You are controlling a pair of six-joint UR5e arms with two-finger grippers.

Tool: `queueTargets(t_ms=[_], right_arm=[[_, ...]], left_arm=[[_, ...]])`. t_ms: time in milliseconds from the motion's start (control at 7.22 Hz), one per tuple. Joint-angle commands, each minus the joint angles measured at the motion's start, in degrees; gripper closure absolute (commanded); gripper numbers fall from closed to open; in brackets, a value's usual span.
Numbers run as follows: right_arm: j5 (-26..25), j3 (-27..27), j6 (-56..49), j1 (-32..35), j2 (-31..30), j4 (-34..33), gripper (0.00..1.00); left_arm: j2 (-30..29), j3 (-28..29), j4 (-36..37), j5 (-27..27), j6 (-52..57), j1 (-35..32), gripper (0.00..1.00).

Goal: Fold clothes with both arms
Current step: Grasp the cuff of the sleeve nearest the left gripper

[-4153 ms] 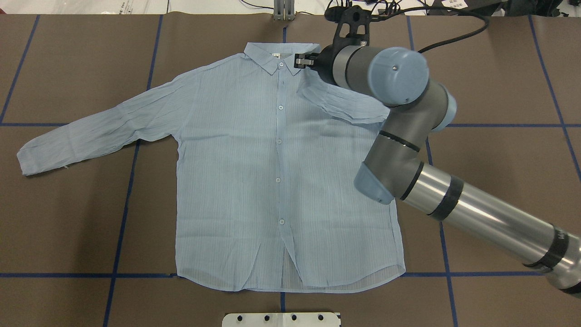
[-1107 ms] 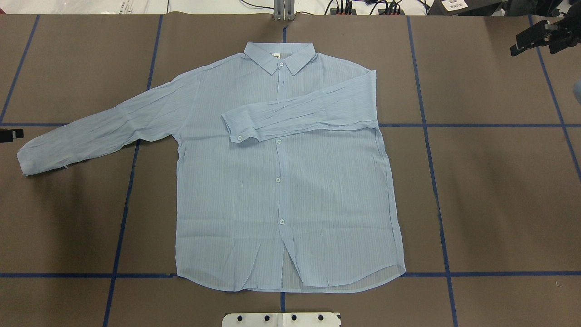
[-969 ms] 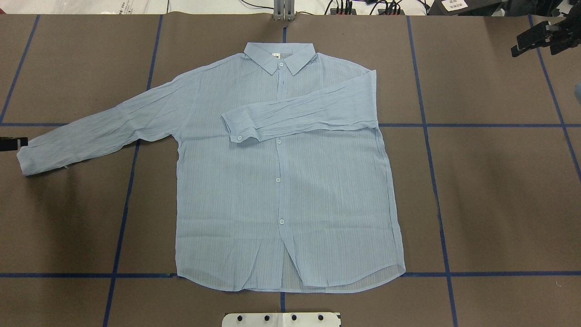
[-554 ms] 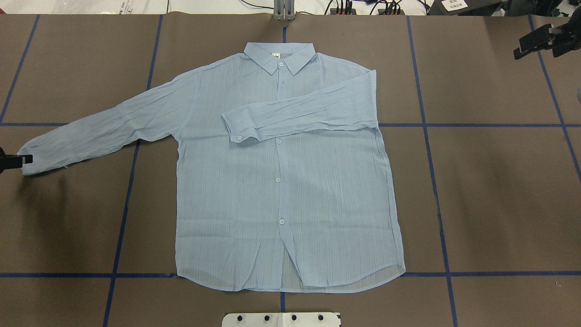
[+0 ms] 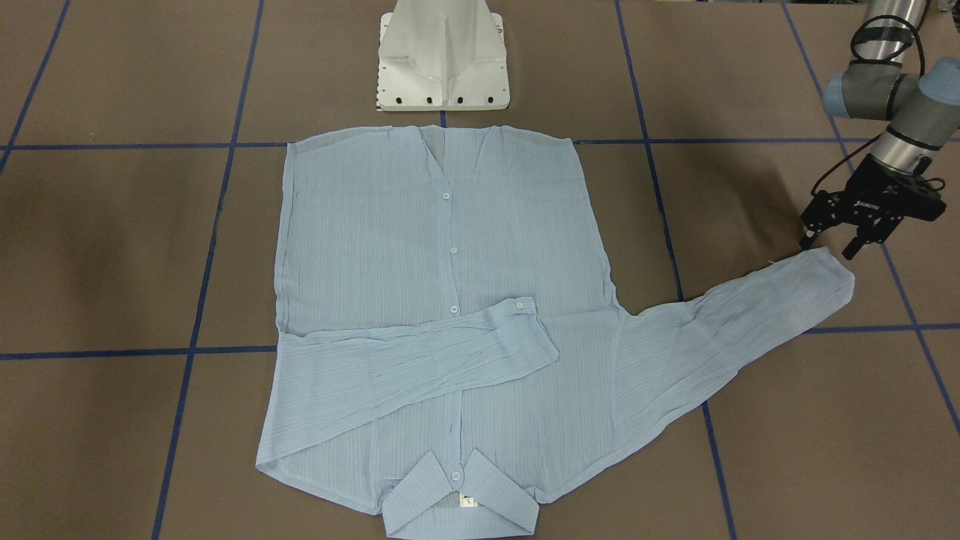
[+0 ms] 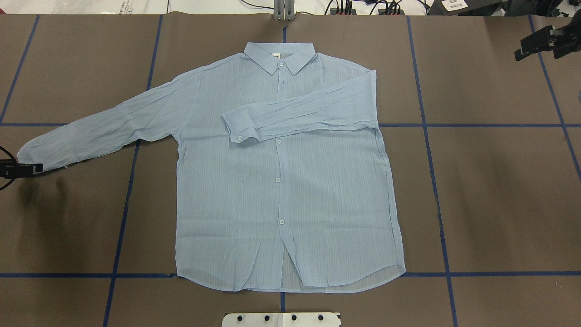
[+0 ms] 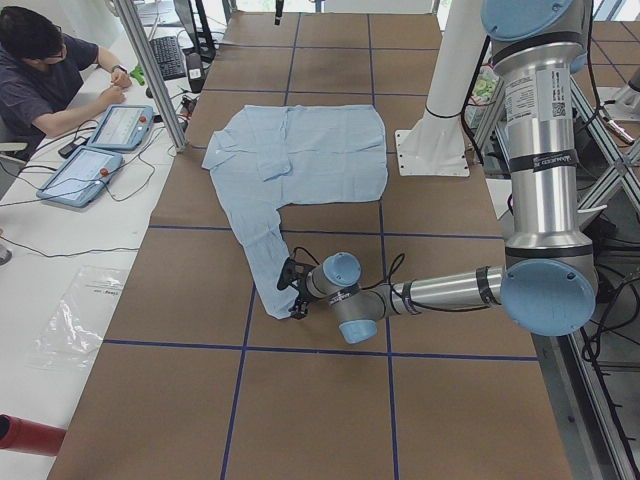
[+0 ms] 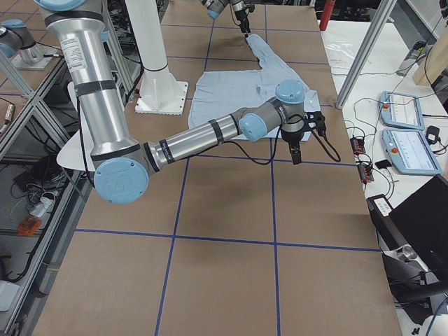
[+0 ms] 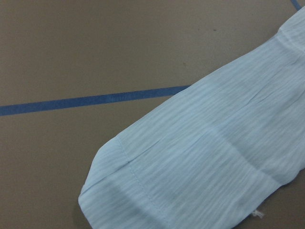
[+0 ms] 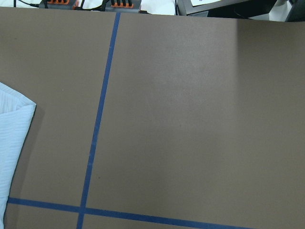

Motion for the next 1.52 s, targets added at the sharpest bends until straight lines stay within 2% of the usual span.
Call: queueTargets(t_ms=[0, 554, 692, 831, 969, 1107, 1246, 1384], right_arm=[[0.0, 0.1, 0.0, 0.0, 0.0, 0.0, 0.00], [-0.1, 0.0, 0.0, 0.0, -0.1, 0.0, 0.00], [-0.1, 0.0, 0.0, 0.0, -0.1, 0.0, 0.00], [-0.1, 0.0, 0.0, 0.0, -0.1, 0.0, 0.00], [-0.1, 0.0, 0.0, 0.0, -0.2, 0.0, 0.00], [-0.1, 0.0, 0.0, 0.0, -0.2, 0.0, 0.00], [-0.1, 0.0, 0.0, 0.0, -0.2, 0.0, 0.00], [-0.1, 0.0, 0.0, 0.0, -0.2, 0.0, 0.00]], left_arm=[[-0.1, 0.0, 0.0, 0.1, 0.1, 0.6, 0.13], [-0.1, 0.6, 0.0, 1.0, 0.1, 1.4, 0.18], [0.0, 0.6, 0.0, 1.4, 0.1, 1.6, 0.25], [0.0, 0.6, 0.0, 1.7, 0.0, 1.6, 0.34], [0.0, 0.6, 0.1, 1.7, -0.1, 1.7, 0.52], [0.0, 0.6, 0.0, 1.7, -0.1, 1.7, 0.81], [0.0, 0.6, 0.0, 1.7, 0.1, 1.7, 1.00], [0.0, 0.5, -0.3, 1.6, 0.1, 1.7, 1.00]])
